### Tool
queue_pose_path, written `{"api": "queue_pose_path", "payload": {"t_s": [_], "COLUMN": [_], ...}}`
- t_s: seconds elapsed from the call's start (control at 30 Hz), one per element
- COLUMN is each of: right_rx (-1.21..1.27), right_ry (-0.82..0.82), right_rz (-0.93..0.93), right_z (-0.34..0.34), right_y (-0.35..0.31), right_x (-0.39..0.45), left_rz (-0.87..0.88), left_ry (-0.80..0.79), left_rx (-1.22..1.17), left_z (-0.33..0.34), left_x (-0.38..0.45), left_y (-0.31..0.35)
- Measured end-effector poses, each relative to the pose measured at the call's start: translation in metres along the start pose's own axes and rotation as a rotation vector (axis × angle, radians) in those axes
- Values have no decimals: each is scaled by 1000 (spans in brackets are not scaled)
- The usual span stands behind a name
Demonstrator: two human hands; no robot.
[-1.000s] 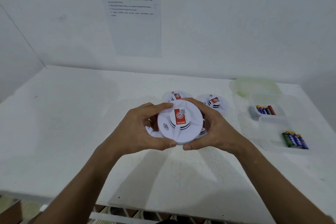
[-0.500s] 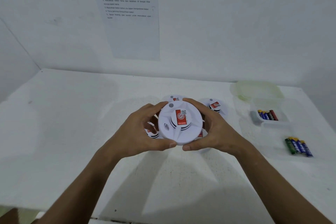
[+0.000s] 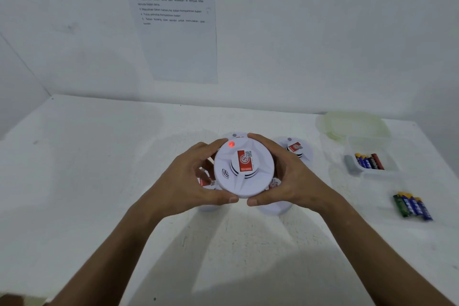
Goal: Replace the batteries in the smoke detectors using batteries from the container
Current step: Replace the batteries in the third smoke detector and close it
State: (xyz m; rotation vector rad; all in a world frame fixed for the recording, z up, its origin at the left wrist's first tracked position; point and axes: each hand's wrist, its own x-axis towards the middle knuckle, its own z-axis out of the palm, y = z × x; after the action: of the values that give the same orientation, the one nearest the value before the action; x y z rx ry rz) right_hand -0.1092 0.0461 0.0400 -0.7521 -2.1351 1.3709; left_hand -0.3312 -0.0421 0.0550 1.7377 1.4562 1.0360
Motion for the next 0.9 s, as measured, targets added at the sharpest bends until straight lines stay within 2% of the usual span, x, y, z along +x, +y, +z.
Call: {"api": "queue_pose_path", "payload": {"t_s": [0.9], "right_rx": [15], "right_ry": [-17], "right_rz": [-8], "right_z": [0], "right_y": [0], "right_x": [8], "left_rz": [-46], "left_ry": [36], "left_rx": [21], "left_z": [-3], "left_x": [-1], "left_y": [2]}}
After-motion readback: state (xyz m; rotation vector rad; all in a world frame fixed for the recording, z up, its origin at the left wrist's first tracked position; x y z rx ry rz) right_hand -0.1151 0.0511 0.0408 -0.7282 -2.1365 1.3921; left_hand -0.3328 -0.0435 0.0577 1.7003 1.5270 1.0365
